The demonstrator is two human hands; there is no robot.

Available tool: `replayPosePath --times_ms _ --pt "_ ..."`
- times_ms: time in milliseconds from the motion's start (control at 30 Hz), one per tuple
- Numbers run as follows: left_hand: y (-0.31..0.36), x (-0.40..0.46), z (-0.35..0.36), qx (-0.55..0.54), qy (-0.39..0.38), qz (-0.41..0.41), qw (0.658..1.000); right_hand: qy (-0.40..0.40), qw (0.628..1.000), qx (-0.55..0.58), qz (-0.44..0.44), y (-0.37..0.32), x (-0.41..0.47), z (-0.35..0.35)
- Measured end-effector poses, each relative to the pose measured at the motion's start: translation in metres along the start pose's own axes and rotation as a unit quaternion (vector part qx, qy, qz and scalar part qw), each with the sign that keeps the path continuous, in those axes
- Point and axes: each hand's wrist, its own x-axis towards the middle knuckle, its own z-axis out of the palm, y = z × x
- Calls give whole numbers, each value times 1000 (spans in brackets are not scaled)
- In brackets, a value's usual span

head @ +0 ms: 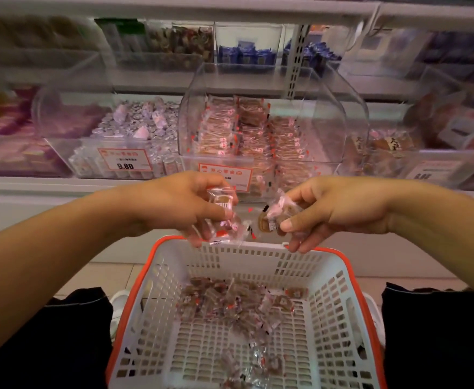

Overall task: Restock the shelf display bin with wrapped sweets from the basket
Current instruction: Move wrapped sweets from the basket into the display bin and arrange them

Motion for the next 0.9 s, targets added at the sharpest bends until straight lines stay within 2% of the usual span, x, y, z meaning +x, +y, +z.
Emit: replayPosePath --times_ms 133,300,400,500,600,667,767,900 --pt "4 -4 8 -157 62 37 985 -7 987 142 -69 -5 -9 5" --pt "9 11 34 -307 149 76 937 145 948 232 -159 -2 3 29" --pt "11 18 40 -294 206 92 929 200 942 159 -217 -1 4 31" --pt "12 19 42 -275 179 133 935 234 931 17 -281 -1 2 35" --pt "15 20 44 -270 149 160 938 298 878 -192 -322 2 4 39" --pt "16 19 46 -254 141 173 941 311 851 -289 -310 3 5 41" --pt "15 16 46 -214 125 208 946 284 881 -235 -296 -1 3 41" --pt "17 13 49 -228 78 219 945 316 897 -140 -276 -5 -2 34"
